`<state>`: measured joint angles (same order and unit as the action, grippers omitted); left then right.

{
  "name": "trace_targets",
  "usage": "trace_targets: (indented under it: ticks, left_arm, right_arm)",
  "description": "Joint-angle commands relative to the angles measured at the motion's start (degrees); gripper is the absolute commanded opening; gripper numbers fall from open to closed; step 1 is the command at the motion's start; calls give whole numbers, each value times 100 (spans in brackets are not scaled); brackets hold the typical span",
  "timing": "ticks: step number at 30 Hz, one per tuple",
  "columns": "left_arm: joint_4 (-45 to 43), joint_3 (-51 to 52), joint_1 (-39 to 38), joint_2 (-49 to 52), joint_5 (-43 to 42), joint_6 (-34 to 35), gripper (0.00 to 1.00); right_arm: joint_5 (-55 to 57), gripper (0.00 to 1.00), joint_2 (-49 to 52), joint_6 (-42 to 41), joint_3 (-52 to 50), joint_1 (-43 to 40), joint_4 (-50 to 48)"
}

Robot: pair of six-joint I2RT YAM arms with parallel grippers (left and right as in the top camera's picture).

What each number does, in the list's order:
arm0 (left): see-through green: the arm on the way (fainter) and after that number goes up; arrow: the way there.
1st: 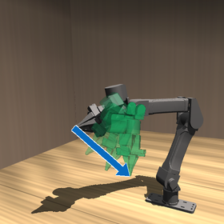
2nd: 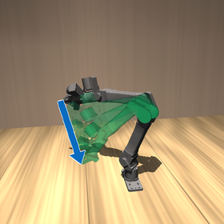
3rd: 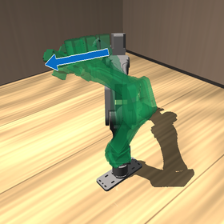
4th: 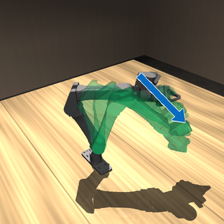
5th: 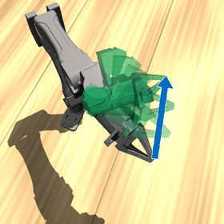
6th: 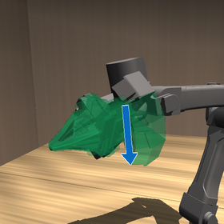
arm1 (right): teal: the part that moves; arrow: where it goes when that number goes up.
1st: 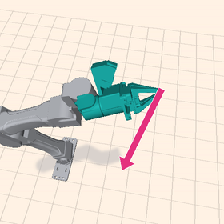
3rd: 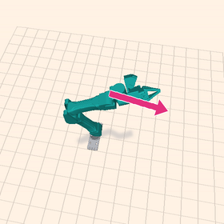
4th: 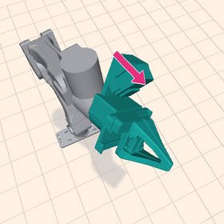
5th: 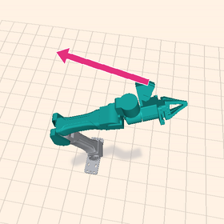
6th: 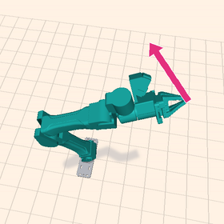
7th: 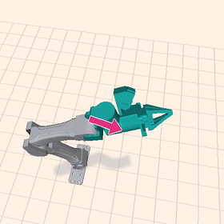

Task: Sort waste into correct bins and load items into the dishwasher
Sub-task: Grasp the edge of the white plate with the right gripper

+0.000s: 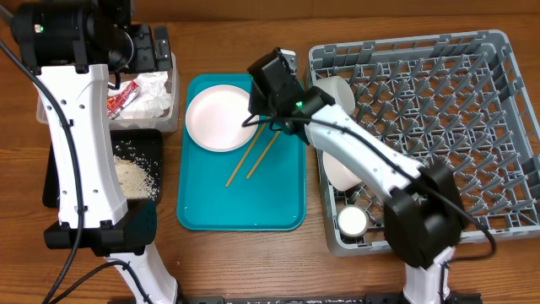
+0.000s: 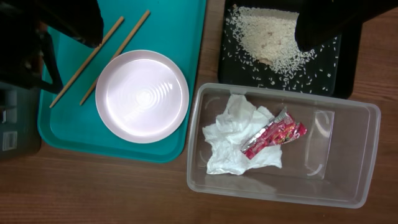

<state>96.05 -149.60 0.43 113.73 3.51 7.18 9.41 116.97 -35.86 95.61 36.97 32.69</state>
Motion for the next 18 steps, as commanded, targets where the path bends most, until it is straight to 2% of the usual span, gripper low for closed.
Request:
trace_targets:
  ticks: [1, 9, 18]
  left_arm:
    - [-11, -52, 31, -59, 48, 57, 100]
    - [-9, -52, 31, -59, 48, 57, 100]
    - [-11, -52, 31, -59, 48, 57, 100]
  right_arm:
    - [-577, 54, 417, 7, -42, 17, -190]
    - [-719, 52, 999, -42, -39, 20, -468]
    - [-903, 38, 1390, -656, -39, 44, -695]
